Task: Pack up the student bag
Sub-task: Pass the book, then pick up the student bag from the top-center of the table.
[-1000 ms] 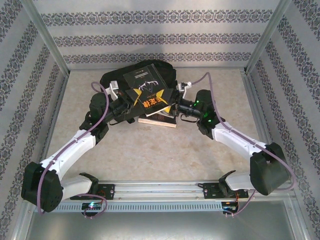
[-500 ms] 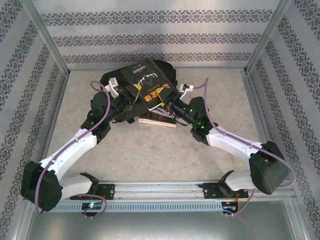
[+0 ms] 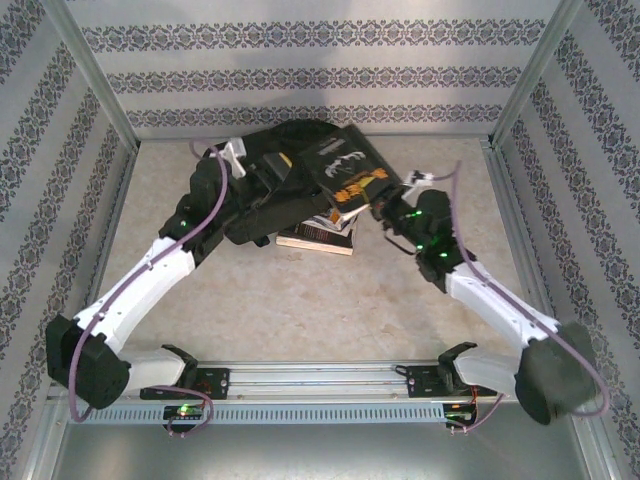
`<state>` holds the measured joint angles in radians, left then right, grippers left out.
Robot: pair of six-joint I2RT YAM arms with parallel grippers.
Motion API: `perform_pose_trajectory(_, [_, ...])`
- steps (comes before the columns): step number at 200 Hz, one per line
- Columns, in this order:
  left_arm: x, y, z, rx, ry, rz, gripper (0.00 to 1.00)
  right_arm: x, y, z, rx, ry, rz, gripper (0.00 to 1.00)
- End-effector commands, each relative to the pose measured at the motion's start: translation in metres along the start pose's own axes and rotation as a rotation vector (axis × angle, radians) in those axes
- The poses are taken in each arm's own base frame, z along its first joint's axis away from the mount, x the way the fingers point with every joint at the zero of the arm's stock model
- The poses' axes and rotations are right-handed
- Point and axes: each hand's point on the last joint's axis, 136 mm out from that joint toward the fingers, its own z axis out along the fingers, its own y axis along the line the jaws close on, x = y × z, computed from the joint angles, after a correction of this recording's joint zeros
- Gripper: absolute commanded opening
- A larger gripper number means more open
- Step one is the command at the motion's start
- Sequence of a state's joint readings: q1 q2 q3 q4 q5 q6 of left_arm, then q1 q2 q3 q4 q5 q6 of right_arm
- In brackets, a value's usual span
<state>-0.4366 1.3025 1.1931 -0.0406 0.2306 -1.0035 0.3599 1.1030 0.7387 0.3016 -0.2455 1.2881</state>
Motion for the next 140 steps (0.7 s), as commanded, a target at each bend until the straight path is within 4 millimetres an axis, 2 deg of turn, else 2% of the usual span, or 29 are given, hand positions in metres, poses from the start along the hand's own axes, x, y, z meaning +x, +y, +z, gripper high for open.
perform_pose_trajectory(1, [0.008,0.054,0.012,-0.29,0.098,0.195,0.62,-0.001,-0.019,-0.039,0.183,0.052,-0.199,0.0])
perform_pose_trajectory(28, [0.009,0.078,0.053,-0.425,0.188,0.295,0.66,-0.012,-0.044,-0.081,0.382,0.034,-0.305,0.0])
perform_pose_trajectory(46, [0.013,0.092,0.082,-0.488,0.257,0.377,0.68,-0.01,-0.055,-0.097,0.453,0.043,-0.313,0.0])
perform_pose_trajectory(79, [0.014,0.103,0.137,-0.5,0.281,0.486,0.71,-0.006,-0.069,-0.113,0.499,0.056,-0.282,0.0])
perform_pose_trajectory(108, [0.018,0.094,0.179,-0.438,0.294,0.554,0.72,-0.007,-0.079,-0.125,0.532,0.069,-0.24,0.0])
perform_pose_trajectory(123, [0.023,0.09,0.194,-0.416,0.302,0.586,0.73,-0.006,-0.083,-0.128,0.544,0.077,-0.23,0.0])
perform_pose_trajectory(140, [0.029,0.101,0.207,-0.429,0.308,0.575,0.73,-0.006,-0.084,-0.126,0.547,0.087,-0.223,0.0])
